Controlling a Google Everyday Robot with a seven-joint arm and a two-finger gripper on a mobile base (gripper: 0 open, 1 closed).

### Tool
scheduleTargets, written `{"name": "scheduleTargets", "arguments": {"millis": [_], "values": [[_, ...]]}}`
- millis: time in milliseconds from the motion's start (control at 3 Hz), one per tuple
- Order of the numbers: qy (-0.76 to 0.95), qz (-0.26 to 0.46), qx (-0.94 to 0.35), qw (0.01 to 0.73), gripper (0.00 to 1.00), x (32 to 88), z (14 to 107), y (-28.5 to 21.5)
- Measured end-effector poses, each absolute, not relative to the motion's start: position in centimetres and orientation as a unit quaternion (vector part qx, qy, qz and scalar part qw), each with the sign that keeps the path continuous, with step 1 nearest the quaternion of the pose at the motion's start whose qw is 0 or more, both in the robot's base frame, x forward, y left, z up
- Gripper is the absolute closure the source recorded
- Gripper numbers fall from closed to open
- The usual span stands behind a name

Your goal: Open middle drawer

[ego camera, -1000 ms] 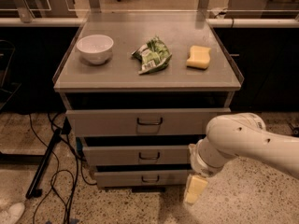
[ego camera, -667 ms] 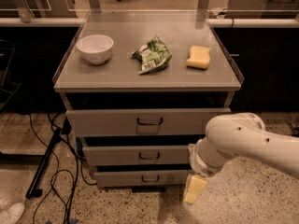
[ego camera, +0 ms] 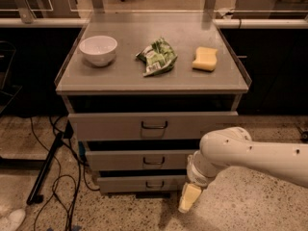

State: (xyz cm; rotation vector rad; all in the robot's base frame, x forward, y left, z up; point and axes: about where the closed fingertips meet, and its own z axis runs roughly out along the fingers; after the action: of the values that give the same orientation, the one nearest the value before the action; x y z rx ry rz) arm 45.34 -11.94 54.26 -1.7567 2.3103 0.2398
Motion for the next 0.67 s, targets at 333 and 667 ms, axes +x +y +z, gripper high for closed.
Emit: {"name": "scheduleTargets", "arguments": {"millis": [333,667], "values": [[0.795,0.084,-0.590,0.113,0.00,48.0,50.8,-12.2],[0.799,0.085,-0.585,0.112,0.00,49.8,48.9,-12.6]]}}
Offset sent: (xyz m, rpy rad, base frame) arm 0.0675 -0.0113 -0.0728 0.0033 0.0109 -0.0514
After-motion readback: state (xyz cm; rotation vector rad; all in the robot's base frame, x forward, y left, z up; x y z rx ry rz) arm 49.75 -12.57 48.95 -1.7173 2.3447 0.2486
